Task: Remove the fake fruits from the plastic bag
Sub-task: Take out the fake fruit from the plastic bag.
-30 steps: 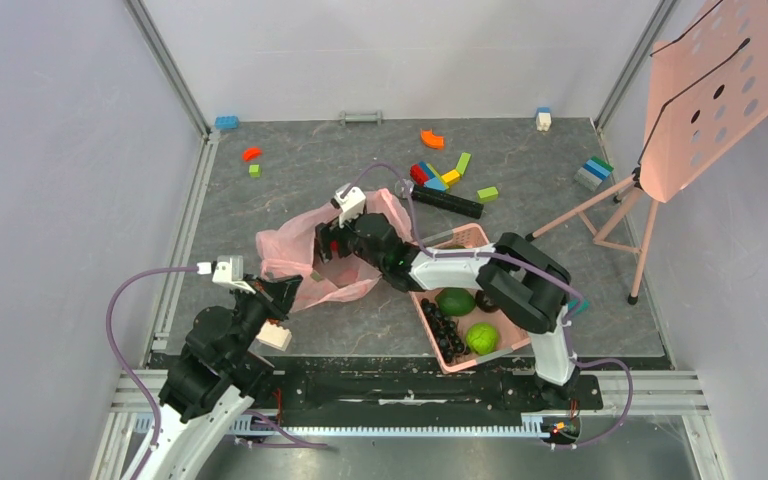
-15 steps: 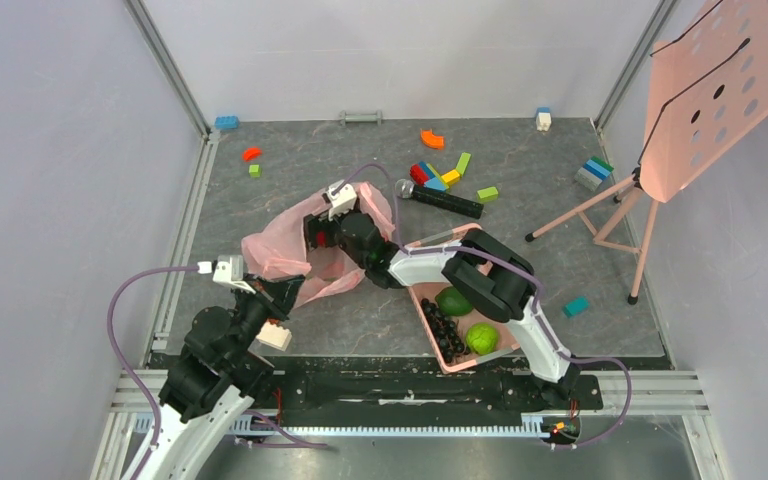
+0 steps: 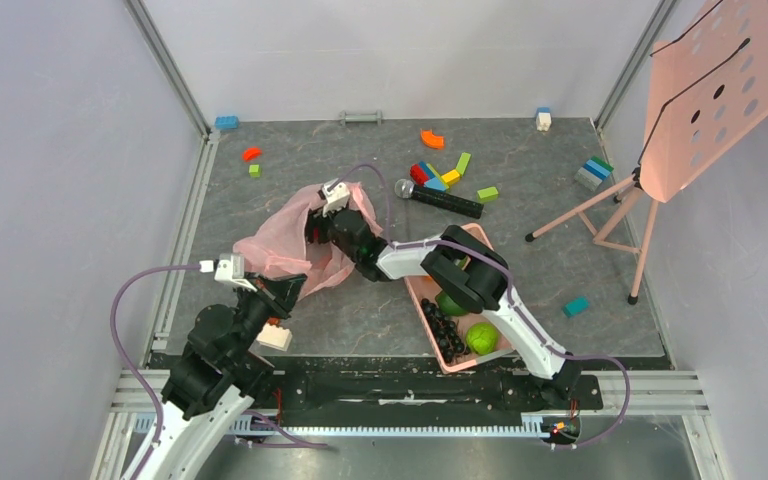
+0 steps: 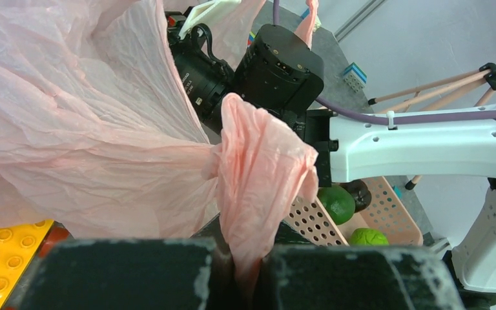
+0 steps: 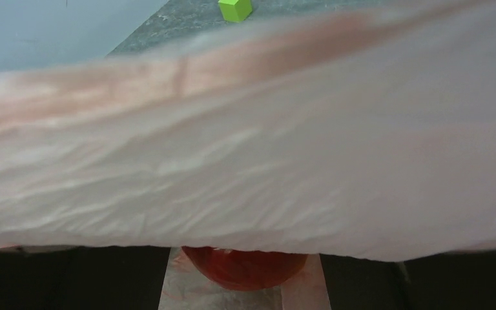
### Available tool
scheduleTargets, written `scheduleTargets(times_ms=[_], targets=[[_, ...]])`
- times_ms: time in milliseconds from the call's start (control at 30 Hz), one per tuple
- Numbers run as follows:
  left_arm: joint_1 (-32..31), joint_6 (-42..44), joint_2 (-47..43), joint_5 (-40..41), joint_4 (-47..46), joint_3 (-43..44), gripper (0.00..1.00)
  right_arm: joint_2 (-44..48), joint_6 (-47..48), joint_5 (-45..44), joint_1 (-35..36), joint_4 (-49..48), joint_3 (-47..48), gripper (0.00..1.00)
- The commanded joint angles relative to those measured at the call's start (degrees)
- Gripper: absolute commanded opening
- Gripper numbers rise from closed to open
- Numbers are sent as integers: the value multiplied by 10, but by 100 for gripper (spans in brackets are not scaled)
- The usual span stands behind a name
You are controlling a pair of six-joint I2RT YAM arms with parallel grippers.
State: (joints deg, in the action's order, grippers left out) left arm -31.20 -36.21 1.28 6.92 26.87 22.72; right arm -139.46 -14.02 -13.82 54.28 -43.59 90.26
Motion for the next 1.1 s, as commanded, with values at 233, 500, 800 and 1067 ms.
scheduleTargets(times_ms=[233, 500, 800, 1067], targets=[[1, -16, 5, -12, -30, 1, 3, 112, 15, 38, -12, -67, -145, 48], [1, 6, 8, -56, -50, 1, 2, 267, 49, 15, -12, -106, -306, 45], [2, -5, 16, -45, -46, -8, 2, 367, 23, 77, -12, -65, -356, 44], [2, -16, 15, 8, -35, -3, 3, 441, 11, 156, -11, 18, -372, 44]])
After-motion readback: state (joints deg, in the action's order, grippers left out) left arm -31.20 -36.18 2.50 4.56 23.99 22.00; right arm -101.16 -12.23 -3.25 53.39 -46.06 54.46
